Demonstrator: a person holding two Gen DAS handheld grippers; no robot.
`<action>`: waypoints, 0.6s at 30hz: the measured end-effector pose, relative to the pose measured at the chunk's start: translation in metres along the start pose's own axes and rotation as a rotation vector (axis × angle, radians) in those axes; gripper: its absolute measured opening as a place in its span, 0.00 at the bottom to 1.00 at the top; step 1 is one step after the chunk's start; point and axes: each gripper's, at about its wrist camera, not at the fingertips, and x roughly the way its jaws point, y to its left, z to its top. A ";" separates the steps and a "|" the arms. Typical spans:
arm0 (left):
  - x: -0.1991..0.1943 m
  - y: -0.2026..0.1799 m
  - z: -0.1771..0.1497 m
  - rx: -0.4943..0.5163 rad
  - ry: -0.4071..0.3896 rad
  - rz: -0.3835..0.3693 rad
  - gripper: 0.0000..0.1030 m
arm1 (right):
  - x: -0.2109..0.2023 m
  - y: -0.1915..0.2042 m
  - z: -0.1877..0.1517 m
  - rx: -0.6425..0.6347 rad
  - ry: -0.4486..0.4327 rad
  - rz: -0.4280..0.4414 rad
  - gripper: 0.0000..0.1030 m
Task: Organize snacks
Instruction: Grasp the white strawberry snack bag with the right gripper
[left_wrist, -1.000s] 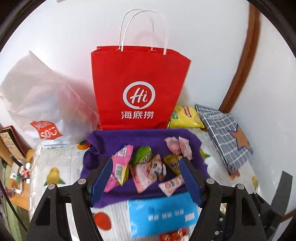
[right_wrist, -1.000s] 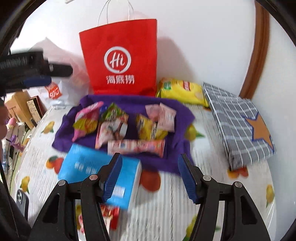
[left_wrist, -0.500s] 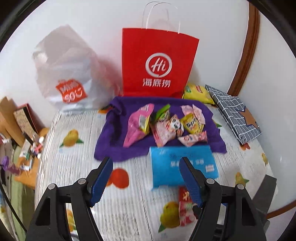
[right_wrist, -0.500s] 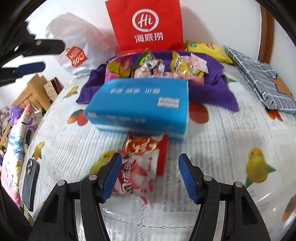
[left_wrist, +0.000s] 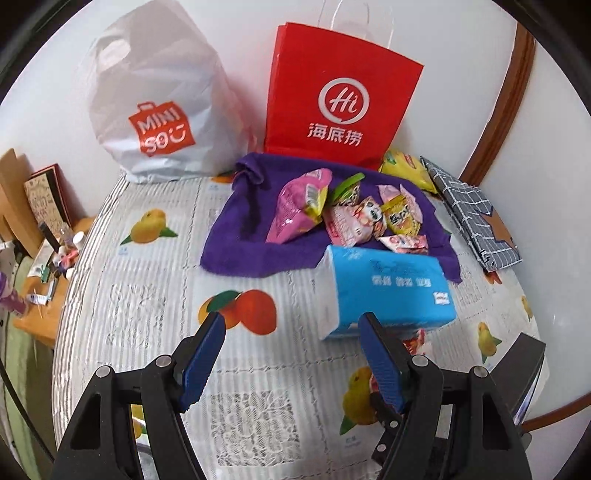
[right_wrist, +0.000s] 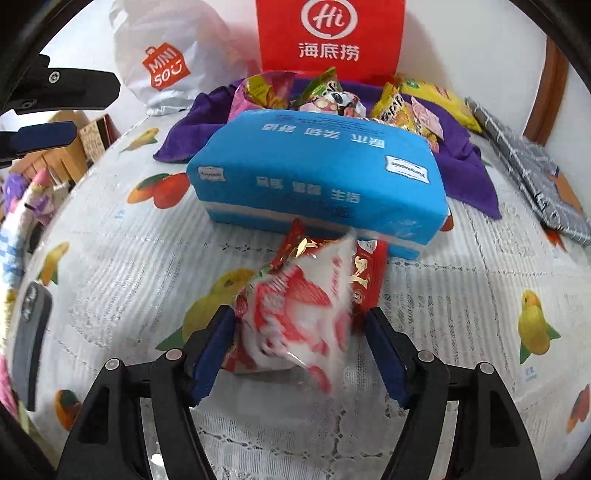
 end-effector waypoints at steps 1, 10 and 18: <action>0.000 0.003 -0.002 -0.003 0.001 0.002 0.70 | 0.000 0.000 0.000 0.000 -0.007 -0.004 0.68; 0.008 0.026 -0.016 -0.064 0.030 0.006 0.70 | -0.024 -0.004 0.001 -0.014 -0.084 0.016 0.44; 0.016 0.025 -0.018 -0.070 0.048 -0.010 0.70 | -0.020 0.000 0.014 -0.032 -0.101 0.014 0.55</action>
